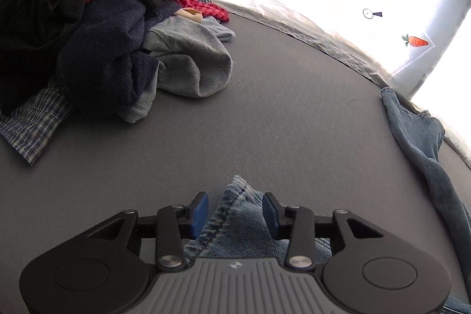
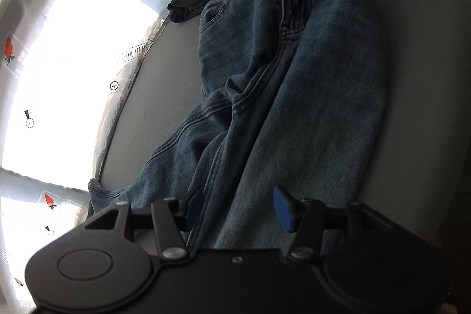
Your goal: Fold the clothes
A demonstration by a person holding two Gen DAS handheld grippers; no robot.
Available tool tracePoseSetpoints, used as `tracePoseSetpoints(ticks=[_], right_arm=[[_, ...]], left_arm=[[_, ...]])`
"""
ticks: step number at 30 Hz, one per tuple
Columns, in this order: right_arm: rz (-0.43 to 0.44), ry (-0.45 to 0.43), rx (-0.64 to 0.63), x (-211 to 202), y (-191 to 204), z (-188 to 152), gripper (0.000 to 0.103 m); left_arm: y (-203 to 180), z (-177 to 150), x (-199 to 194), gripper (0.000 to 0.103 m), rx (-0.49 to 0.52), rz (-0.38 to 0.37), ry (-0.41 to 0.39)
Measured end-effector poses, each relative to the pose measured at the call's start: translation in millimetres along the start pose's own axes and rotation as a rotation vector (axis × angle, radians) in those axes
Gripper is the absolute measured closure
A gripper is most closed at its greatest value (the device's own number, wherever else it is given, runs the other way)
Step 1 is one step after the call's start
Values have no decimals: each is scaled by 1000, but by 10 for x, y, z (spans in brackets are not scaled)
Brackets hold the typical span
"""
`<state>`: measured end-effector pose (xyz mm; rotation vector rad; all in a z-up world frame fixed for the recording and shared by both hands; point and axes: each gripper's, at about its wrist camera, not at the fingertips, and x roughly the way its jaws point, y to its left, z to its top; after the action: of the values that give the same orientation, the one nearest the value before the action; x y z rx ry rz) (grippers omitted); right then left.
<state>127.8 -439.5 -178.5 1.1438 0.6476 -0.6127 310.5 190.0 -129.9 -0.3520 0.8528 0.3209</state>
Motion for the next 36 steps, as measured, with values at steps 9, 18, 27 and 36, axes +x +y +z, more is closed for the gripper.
tracePoseSetpoints(ticks=[9,18,27,36], right_arm=[[-67,-120,49,-180,-714,1044,45],[-87,-38,57,30,-1200,1696,40],[-54,11,-245,204,-837,1728,89],[-42,-196,-1064,398,734,1122,78]], left_arm=[[-610,-697,-591,42,-3,79,7],[-1366,-1500,-696,41,44,106,100],[-1693,-1868,-614,35,124,185,133],[-1724,-1811,-527,22,108,206,162]])
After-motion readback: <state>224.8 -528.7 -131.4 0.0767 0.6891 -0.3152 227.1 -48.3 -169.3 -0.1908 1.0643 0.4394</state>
